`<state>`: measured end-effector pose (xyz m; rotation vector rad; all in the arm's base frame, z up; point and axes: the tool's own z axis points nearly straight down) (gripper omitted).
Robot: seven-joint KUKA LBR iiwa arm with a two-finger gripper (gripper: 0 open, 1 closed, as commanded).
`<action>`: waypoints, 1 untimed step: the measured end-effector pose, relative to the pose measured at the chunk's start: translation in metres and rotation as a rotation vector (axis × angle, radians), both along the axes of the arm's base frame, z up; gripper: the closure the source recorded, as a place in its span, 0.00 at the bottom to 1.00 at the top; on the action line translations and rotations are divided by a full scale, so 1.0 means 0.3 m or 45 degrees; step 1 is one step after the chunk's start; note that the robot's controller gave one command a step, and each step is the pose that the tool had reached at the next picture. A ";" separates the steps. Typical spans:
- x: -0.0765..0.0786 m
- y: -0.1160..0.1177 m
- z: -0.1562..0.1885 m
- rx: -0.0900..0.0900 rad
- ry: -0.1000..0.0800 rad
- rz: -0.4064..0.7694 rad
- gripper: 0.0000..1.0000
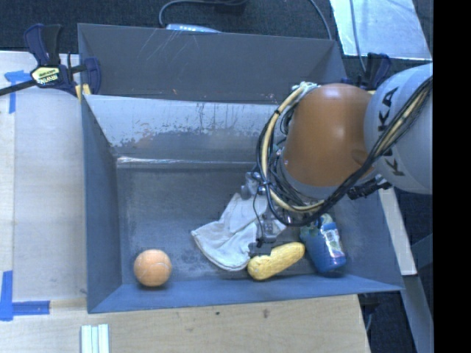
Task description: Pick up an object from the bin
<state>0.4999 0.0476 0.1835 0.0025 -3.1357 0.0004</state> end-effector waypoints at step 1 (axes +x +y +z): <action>0.006 -0.001 0.014 0.001 -0.011 -0.002 0.00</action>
Offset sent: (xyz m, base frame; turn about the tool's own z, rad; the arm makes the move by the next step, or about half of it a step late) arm 0.0704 -0.0412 -0.1135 -0.3667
